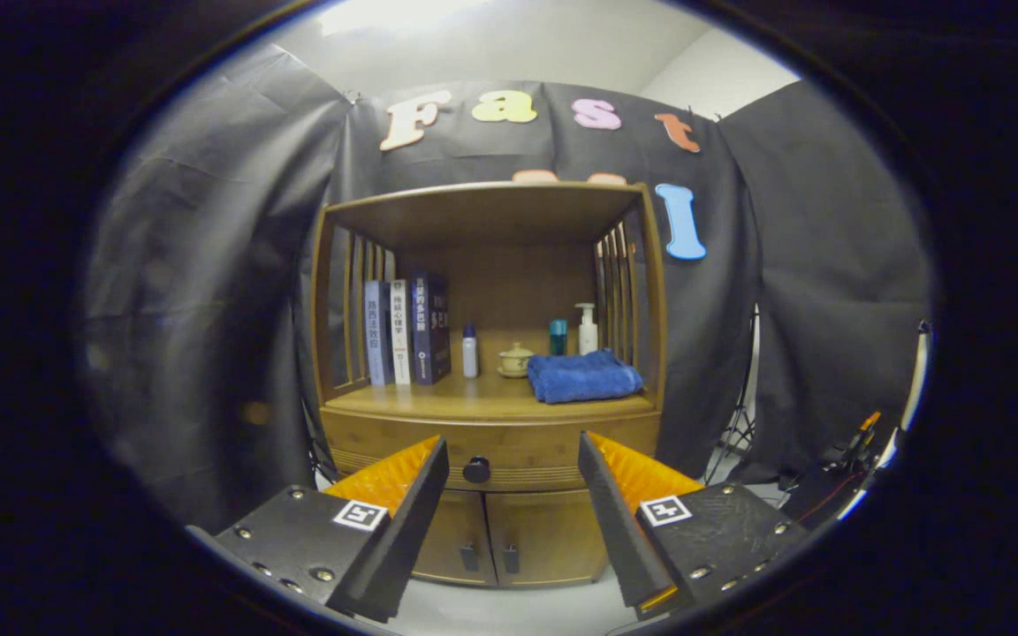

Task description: Pull open the drawer, take out the items inside it, and place them on the countertop above the cabinet.

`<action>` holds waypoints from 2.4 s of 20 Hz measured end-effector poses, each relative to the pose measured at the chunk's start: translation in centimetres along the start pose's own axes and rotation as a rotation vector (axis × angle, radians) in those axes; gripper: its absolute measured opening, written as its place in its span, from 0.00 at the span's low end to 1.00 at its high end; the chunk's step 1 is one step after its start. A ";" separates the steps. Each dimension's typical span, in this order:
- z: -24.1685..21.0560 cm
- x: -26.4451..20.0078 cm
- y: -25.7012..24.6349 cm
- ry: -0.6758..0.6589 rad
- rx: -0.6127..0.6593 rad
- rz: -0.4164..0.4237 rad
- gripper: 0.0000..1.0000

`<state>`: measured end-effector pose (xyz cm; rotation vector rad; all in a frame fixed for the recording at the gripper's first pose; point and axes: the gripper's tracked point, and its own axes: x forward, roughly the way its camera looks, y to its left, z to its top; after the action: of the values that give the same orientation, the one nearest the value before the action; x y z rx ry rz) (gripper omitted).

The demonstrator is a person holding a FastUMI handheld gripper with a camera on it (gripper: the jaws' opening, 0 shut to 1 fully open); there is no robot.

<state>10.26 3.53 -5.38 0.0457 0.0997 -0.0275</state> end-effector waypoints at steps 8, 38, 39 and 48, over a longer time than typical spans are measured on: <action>-7.1 11.7 4.4 0.153 0.078 0.041 0.89; -16.5 3.5 4.0 0.539 -0.054 -0.155 0.32; -16.9 2.4 3.8 0.558 -0.070 -0.161 0.32; -17.6 -2.2 3.0 0.582 -0.088 -0.177 0.31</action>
<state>6.43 7.46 -22.55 -0.0452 0.6867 -0.1867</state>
